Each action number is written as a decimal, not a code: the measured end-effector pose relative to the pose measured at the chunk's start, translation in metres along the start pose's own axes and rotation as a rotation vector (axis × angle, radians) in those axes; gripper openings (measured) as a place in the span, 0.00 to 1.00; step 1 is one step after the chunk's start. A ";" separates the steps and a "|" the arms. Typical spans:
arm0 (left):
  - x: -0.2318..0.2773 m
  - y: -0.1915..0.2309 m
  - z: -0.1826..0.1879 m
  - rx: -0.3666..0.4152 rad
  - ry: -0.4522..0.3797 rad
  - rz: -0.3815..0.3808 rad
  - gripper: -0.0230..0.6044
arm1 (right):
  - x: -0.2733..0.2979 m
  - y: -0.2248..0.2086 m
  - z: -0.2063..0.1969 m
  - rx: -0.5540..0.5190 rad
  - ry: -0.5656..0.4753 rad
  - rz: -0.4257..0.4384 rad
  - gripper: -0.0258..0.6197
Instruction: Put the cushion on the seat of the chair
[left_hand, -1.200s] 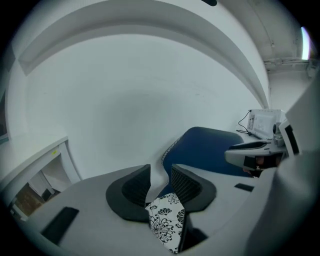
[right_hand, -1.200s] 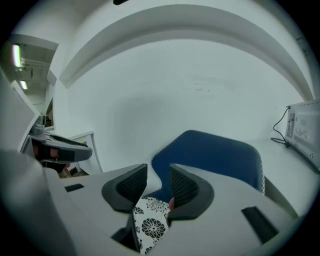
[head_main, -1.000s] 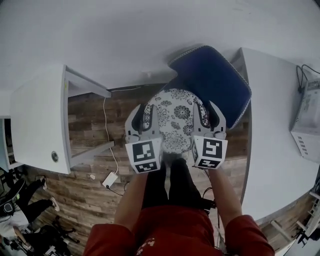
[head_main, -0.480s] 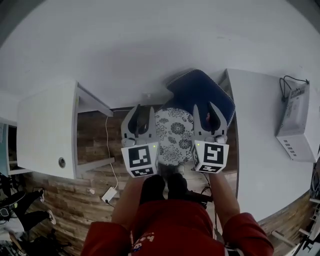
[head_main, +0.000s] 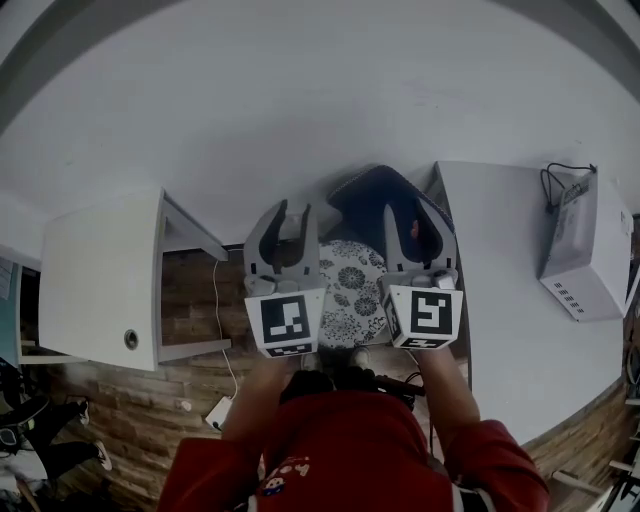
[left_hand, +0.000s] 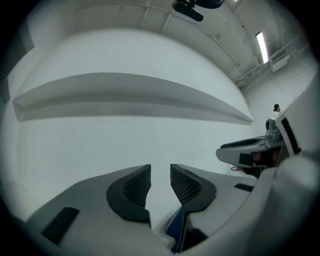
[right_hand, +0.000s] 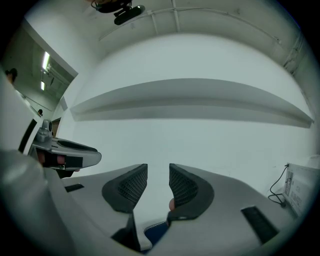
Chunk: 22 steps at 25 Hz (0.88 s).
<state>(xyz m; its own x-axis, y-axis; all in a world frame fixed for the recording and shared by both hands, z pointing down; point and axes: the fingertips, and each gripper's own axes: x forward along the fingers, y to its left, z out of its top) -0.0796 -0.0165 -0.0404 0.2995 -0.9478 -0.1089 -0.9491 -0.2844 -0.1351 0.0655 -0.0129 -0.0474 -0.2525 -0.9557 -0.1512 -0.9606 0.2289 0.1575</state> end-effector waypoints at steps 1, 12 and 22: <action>0.001 0.000 0.004 0.013 -0.007 0.001 0.25 | -0.001 0.000 0.004 -0.001 -0.009 -0.001 0.27; 0.009 -0.006 0.023 0.003 -0.044 -0.023 0.20 | -0.002 -0.005 0.030 -0.012 -0.051 -0.012 0.21; 0.011 -0.012 0.026 -0.015 -0.069 -0.058 0.08 | -0.001 -0.001 0.028 -0.017 -0.059 -0.009 0.08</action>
<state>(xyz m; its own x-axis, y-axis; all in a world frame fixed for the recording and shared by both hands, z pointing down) -0.0626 -0.0199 -0.0653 0.3594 -0.9177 -0.1690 -0.9312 -0.3409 -0.1288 0.0635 -0.0070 -0.0750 -0.2506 -0.9451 -0.2096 -0.9609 0.2164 0.1728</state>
